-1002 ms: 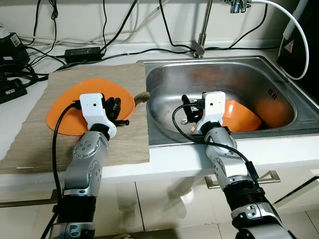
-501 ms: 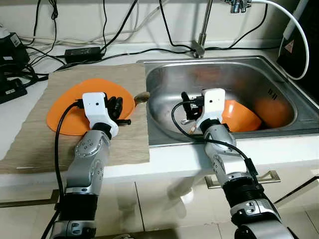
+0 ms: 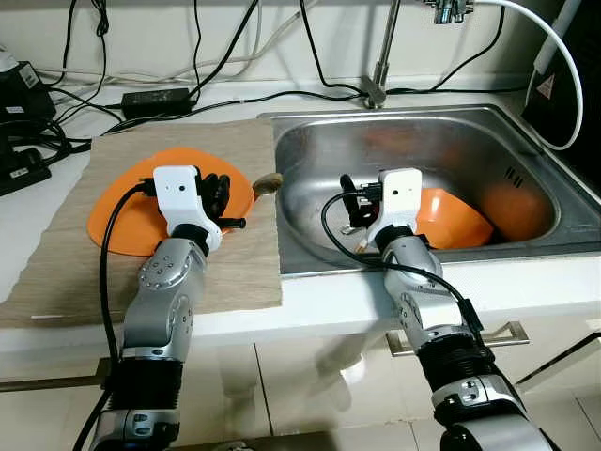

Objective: Kitchen organization

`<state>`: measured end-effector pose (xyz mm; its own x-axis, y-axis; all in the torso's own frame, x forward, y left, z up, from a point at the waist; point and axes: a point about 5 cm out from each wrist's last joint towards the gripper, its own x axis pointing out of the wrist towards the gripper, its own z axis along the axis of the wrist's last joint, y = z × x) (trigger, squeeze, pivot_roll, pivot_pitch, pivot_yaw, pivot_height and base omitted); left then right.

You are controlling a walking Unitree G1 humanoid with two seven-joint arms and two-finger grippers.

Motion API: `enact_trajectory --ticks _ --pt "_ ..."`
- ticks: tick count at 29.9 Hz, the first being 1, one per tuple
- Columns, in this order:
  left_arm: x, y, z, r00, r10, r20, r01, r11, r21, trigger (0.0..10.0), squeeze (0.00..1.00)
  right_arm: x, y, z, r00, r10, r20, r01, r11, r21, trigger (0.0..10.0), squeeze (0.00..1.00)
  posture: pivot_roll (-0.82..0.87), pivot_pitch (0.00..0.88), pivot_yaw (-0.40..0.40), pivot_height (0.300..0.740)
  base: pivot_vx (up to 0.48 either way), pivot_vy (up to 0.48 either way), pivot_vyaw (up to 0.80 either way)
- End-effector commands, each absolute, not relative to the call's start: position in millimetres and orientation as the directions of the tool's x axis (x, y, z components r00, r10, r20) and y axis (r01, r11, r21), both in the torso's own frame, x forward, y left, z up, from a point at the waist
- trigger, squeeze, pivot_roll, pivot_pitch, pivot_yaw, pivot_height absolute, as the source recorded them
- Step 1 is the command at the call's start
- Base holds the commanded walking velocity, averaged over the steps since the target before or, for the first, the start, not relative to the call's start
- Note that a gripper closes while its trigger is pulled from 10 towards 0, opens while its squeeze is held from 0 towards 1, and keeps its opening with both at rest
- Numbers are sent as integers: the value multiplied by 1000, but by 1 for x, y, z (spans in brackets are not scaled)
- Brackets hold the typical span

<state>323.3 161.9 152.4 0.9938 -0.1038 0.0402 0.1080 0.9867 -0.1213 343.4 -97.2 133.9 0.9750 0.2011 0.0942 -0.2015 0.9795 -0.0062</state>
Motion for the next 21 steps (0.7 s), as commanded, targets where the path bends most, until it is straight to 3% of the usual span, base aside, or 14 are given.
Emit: enact_trajectory --ticks 1,21 --pt "326 160 158 992 -115 53 120 988 -99 10000 0 347 -98 140 974 196 116 -196 981 -14 10000 0 -29 0 39 740 0 0 0" --pt "325 157 152 990 -134 31 136 986 -92 10000 0 347 -98 141 972 201 120 -200 980 -19 10000 0 -30 0 39 740 0 0 0"
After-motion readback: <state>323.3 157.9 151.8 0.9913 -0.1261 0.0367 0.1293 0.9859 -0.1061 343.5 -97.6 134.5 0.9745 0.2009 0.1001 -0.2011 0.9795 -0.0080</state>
